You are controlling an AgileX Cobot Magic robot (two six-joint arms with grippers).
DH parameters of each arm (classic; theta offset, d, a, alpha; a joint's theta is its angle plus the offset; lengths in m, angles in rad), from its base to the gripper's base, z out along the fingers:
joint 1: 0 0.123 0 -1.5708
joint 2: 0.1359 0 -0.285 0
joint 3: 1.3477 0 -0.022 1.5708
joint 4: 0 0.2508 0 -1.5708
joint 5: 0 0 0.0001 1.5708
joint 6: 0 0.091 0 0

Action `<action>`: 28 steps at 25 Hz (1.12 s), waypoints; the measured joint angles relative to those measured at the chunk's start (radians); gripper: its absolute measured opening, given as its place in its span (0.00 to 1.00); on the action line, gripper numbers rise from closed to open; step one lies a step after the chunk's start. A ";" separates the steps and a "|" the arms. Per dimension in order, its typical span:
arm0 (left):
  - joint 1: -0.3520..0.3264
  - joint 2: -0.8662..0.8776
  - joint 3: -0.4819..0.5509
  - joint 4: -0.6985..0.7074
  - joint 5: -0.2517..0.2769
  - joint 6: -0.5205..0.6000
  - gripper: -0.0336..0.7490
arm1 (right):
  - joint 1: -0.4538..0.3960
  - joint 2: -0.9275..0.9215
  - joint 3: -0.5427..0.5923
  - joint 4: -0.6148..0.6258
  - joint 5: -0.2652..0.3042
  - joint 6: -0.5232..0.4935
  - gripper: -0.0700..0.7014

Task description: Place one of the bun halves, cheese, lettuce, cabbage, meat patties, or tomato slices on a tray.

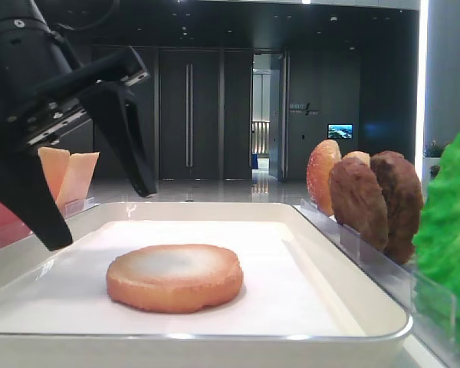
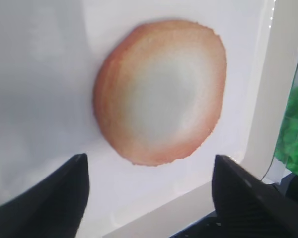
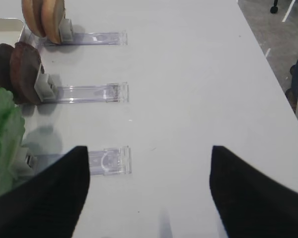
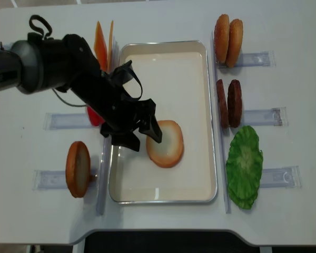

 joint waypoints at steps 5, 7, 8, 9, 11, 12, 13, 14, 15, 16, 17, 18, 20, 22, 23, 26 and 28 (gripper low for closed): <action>0.004 -0.044 -0.021 0.081 0.048 -0.039 0.79 | 0.000 0.000 0.000 0.000 0.000 0.000 0.72; 0.004 -0.063 -0.049 0.130 0.091 -0.080 0.79 | 0.000 0.000 0.000 0.000 0.000 0.000 0.72; 0.004 -0.072 -0.068 0.168 0.114 -0.101 0.79 | 0.000 0.000 0.000 0.000 0.000 0.000 0.72; 0.004 -0.082 -0.087 0.213 0.146 -0.131 0.79 | 0.000 0.000 0.000 0.000 0.000 0.000 0.72; 0.004 -0.107 -0.124 0.303 0.209 -0.186 0.79 | 0.000 0.000 0.000 0.000 0.000 0.000 0.72; 0.002 -0.118 -0.144 0.352 0.244 -0.214 0.79 | 0.000 0.000 0.000 0.000 0.000 0.000 0.72; -0.001 -0.132 -0.164 0.401 0.279 -0.240 0.79 | 0.000 0.000 0.000 0.000 0.000 0.000 0.72; -0.008 -0.144 -0.180 0.440 0.318 -0.266 0.79 | 0.000 0.000 0.000 0.000 0.000 0.000 0.72; -0.017 -0.154 -0.200 0.482 0.346 -0.286 0.79 | 0.000 0.000 0.000 0.000 0.000 0.000 0.72; -0.027 -0.164 -0.218 0.522 0.369 -0.308 0.79 | 0.000 0.000 0.000 0.000 0.000 0.000 0.72; -0.036 -0.176 -0.229 0.555 0.376 -0.322 0.79 | 0.000 0.000 0.000 0.000 0.000 0.000 0.72; -0.047 -0.188 -0.238 0.577 0.378 -0.330 0.79 | 0.000 0.000 0.000 0.000 0.000 0.000 0.72; -0.061 -0.209 -0.245 0.598 0.387 -0.343 0.79 | 0.000 0.000 0.000 0.000 0.000 0.000 0.72; -0.066 -0.220 -0.246 0.599 0.392 -0.348 0.79 | 0.000 0.000 0.000 0.000 0.000 0.000 0.72; -0.066 -0.221 -0.246 0.599 0.392 -0.350 0.79 | 0.000 0.000 0.000 0.000 0.000 0.000 0.72; -0.066 -0.221 -0.246 0.602 0.393 -0.352 0.78 | 0.000 0.000 0.000 0.000 0.000 0.000 0.72; -0.066 -0.222 -0.246 0.618 0.393 -0.352 0.77 | 0.000 0.000 0.000 0.000 0.000 0.000 0.72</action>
